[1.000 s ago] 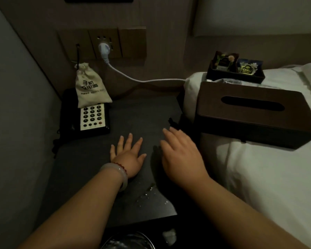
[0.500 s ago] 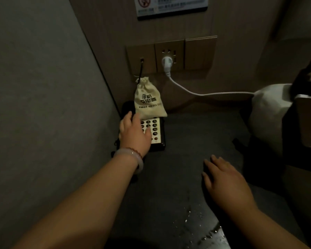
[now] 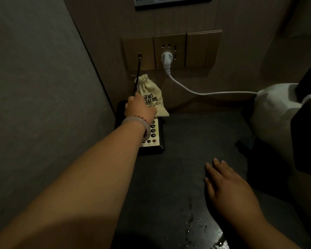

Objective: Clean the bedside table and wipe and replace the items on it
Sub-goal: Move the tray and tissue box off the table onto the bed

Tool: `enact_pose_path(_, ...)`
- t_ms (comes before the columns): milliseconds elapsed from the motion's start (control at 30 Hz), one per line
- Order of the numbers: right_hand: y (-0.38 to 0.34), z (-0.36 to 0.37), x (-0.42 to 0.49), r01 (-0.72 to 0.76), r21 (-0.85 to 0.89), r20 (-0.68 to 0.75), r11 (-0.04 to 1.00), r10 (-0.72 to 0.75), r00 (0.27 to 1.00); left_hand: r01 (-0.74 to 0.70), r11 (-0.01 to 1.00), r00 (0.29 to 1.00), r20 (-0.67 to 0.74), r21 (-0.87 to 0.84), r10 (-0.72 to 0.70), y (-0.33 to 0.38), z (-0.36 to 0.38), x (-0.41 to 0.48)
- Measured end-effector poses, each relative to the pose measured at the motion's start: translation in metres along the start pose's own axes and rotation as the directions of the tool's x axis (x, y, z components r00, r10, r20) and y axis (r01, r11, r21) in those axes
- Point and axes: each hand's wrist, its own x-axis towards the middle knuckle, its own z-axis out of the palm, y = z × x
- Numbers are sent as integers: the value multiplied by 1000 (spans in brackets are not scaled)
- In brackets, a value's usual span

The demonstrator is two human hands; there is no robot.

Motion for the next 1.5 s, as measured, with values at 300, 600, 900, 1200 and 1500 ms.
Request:
enact_pose_path(300, -2, -10, -2, -25, 28, 64, 999, 23, 998, -349, 917, 926, -221, -193, 306, 0, -7, -63)
enact_pose_path(600, 2, -53, -10, -164, 398, 247, 903, 67, 967, -382, 881, 915, -252, -281, 316, 4, -22, -177)
enact_pose_path(900, -36, -131, -29, -273, 953, 245, 131, 197, 949, -558, 731, 830, -253, -392, 497, 22, -28, -241)
enact_pose_path(1200, 35, -220, -38, -31, 806, -333, 591, 496, 802, -184, 934, 885, 464, 306, 22, -30, -5, -229)
enact_pose_path(1500, 110, -250, -12, -303, 604, -276, 737, 550, 788, -168, 855, 838, 527, 491, -138, -34, 20, -230)
